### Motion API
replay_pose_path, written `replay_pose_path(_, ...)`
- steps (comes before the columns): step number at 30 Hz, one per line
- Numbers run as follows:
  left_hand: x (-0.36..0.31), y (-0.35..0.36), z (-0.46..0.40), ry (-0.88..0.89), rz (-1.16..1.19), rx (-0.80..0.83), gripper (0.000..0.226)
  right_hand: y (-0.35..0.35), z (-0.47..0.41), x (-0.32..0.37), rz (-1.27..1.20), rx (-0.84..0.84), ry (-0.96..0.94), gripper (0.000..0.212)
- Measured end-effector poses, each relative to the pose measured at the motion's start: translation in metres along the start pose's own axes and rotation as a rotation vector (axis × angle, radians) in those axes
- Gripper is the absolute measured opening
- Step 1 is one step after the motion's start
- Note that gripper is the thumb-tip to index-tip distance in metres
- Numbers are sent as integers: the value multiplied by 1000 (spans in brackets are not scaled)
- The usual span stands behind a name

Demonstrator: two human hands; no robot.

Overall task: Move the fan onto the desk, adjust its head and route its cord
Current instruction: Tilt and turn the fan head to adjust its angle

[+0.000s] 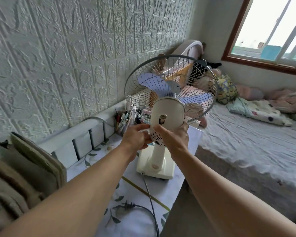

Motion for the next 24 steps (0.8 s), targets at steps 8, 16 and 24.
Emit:
replay_pose_path(8, -2, 20, 5, -10, 26, 7, 24, -18, -19, 1, -19, 72, -66, 89)
replay_pose_path(16, 4, 24, 1, -9, 52, 29, 28, -20, -25, -3, -16, 94, -57, 88)
replay_pose_path(24, 9, 21, 0, -20, 88, 102, 35, -18, -18, -7, -47, 55, -43, 104)
Point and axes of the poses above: each hand's wrist, its own z-axis away from the middle knuckle, its own y-axis out of the palm, x = y × z, the point moved 9 cm from there along -z, towards the middle knuckle, and after that the axes turned 15 degrees about y, right-handed, at the moved point
